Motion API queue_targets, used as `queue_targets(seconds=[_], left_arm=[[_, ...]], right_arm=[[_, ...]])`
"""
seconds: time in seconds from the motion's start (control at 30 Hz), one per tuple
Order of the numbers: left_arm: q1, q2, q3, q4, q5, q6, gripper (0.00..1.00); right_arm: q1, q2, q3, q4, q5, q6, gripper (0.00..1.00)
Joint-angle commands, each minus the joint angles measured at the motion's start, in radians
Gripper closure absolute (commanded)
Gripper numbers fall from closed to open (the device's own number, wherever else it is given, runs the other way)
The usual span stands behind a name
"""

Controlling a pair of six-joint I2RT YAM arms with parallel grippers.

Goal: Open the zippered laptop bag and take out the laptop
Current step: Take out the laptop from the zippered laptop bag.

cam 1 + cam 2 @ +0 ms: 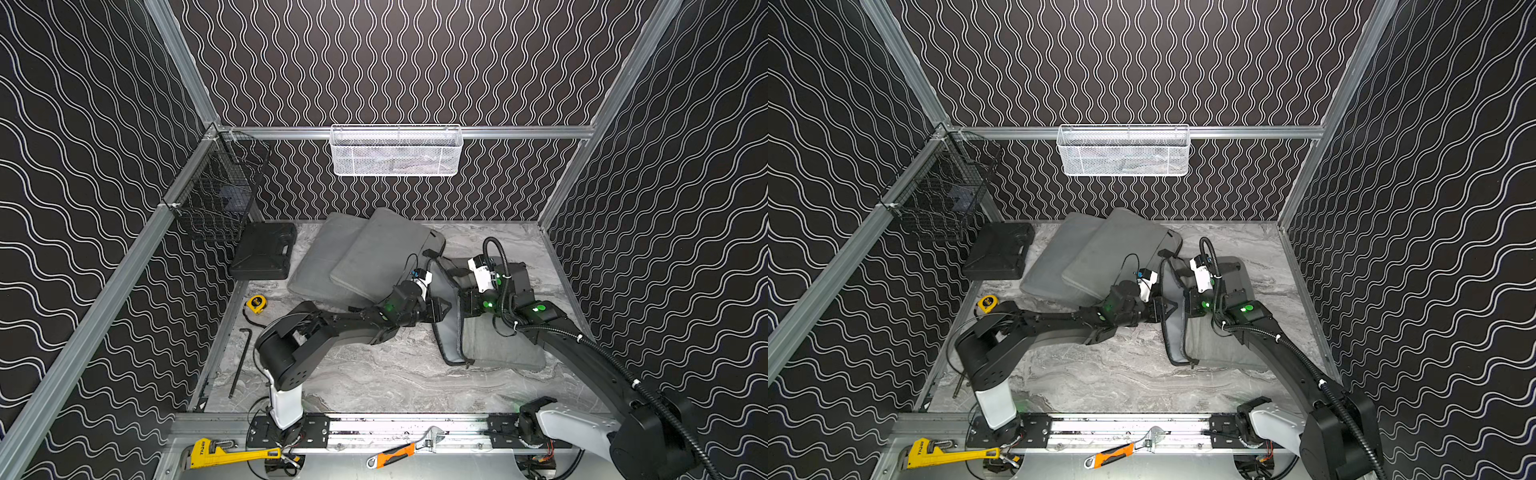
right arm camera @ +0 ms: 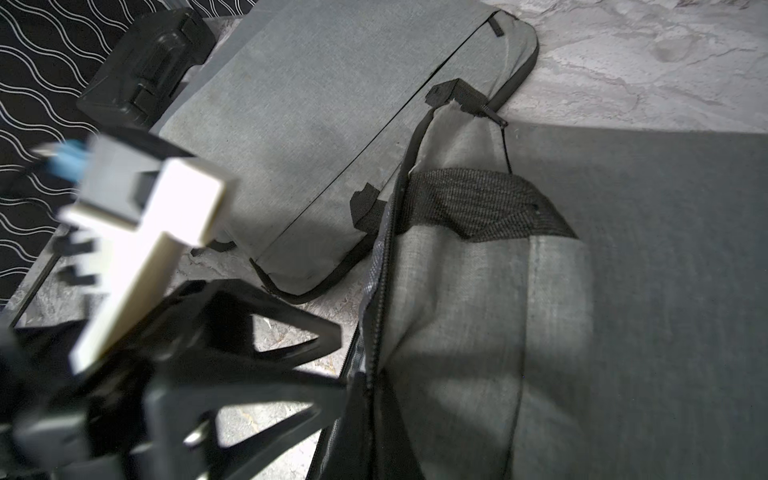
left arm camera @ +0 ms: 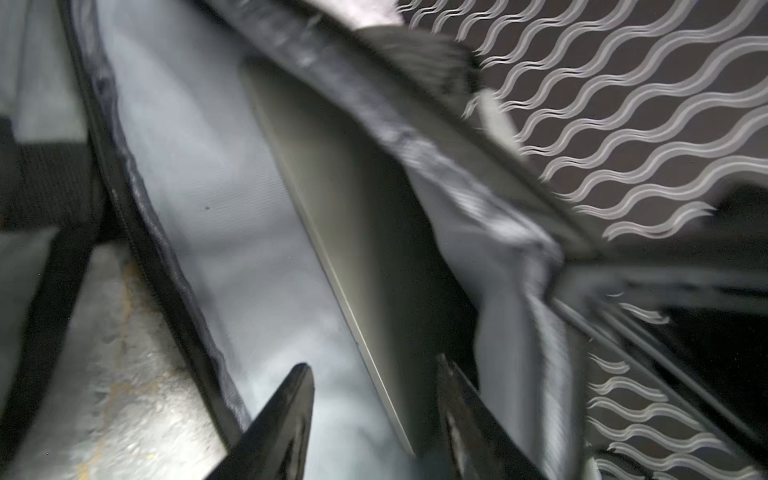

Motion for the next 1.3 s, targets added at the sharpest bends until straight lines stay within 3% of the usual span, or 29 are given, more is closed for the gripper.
queue_targets(seconds=[0.0, 0.47, 0.77, 0.97, 1.07, 1.13, 1.27], left_arm=[[-0.007, 0.046, 0.039, 0.025, 0.001, -0.112, 0.48], [-0.029, 0.258, 0.072, 0.259, 0.068, -0.347, 0.45], [-0.029, 0.389, 0.177, 0.327, 0.217, -0.426, 0.43], [-0.029, 0.388, 0.172, 0.396, 0.223, -0.444, 0.61], [-0.017, 0.340, 0.149, 0.352, 0.216, -0.404, 0.84], [-0.002, 0.310, 0.120, 0.362, 0.207, -0.393, 0.94], [0.037, 0.260, 0.063, 0.370, 0.211, -0.375, 1.00]], right_arm=[[0.001, -0.013, -0.003, 0.080, -0.055, 0.016, 1.00], [0.000, 0.026, 0.034, 0.200, -0.203, 0.088, 1.00], [0.002, 0.049, 0.004, 0.270, -0.237, 0.163, 1.00], [0.002, 0.082, 0.022, 0.237, -0.229, 0.160, 1.00], [0.002, 0.107, 0.029, 0.183, -0.210, 0.141, 1.00], [0.003, 0.128, 0.035, 0.150, -0.200, 0.133, 1.00], [0.003, 0.141, 0.023, 0.113, -0.171, 0.129, 1.00]])
